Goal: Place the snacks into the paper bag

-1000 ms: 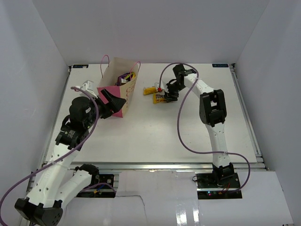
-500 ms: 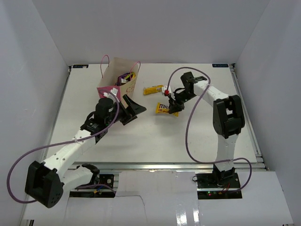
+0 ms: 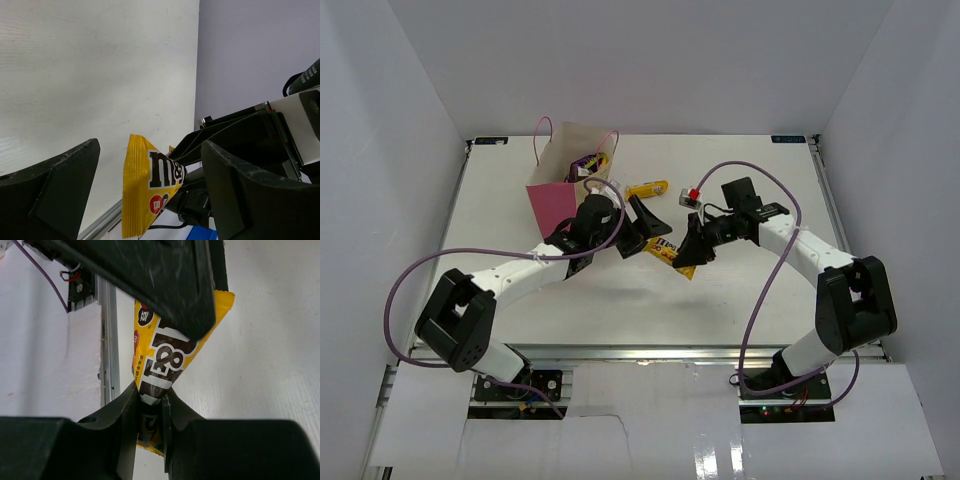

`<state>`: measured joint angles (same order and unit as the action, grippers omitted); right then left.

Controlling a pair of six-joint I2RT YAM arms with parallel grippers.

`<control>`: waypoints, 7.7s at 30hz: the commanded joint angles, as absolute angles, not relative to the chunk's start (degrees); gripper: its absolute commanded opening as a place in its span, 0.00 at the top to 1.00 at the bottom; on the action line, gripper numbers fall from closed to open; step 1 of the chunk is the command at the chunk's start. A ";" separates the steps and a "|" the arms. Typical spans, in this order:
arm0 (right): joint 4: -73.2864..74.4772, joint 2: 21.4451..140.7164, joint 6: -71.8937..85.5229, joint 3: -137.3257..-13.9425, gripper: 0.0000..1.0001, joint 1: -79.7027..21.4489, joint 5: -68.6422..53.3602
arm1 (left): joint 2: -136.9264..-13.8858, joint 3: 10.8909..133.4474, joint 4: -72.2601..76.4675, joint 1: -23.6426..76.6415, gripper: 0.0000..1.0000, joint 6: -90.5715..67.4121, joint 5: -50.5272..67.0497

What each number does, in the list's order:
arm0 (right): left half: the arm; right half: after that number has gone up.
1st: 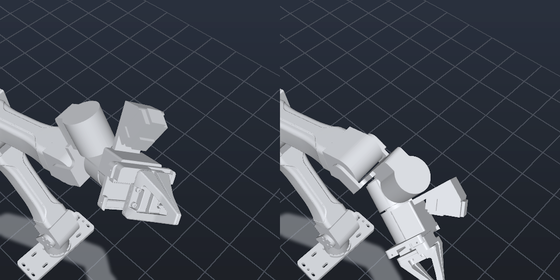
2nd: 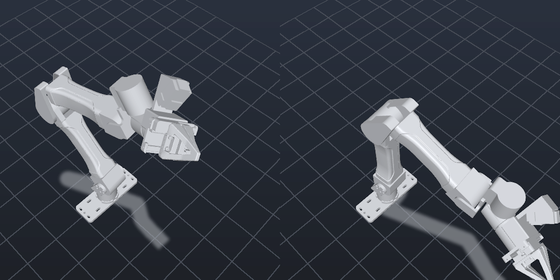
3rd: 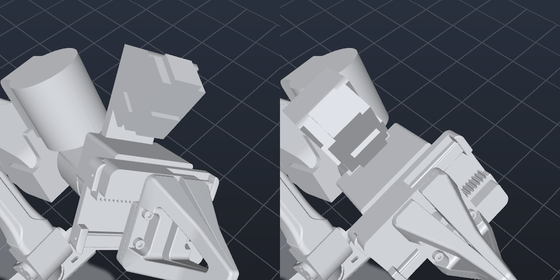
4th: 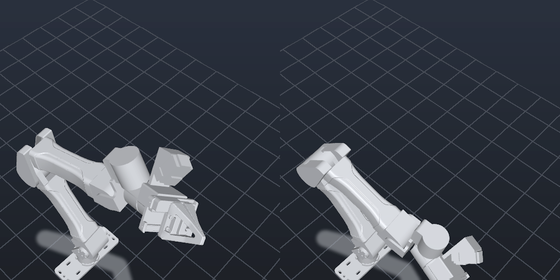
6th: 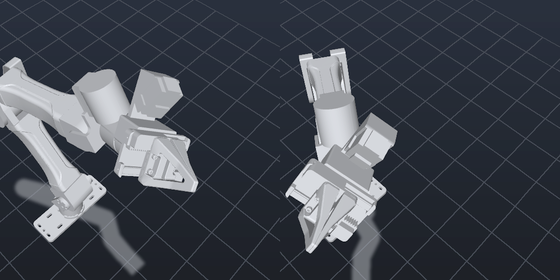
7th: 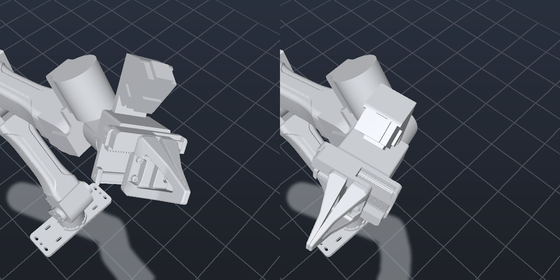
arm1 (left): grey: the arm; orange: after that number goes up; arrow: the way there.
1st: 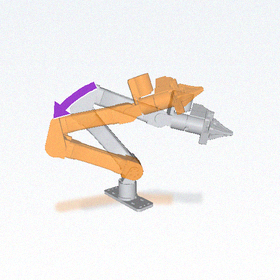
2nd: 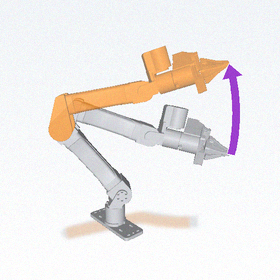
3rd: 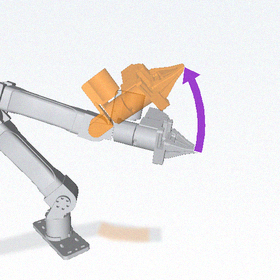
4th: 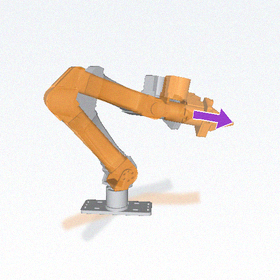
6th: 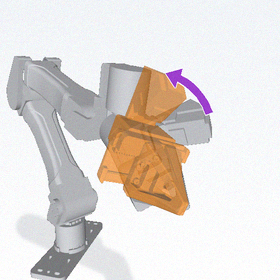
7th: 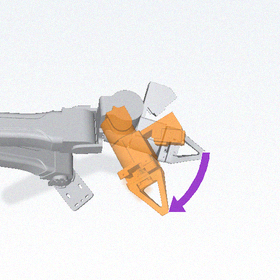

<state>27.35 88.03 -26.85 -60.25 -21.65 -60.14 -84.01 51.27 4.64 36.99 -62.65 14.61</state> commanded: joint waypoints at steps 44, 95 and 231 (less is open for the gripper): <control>25.05 81.30 -27.86 -66.98 0.40 -17.23 -54.49 | -86.48 110.56 -31.03 16.53 0.68 -26.46 2.73; 2.40 99.48 -15.12 -108.18 0.92 -49.56 -12.61 | -25.41 54.67 -33.83 15.47 0.02 -38.23 -8.70; 8.61 86.04 -17.23 -61.17 0.86 -40.43 -37.79 | -71.98 35.86 7.38 34.80 0.50 -77.08 17.67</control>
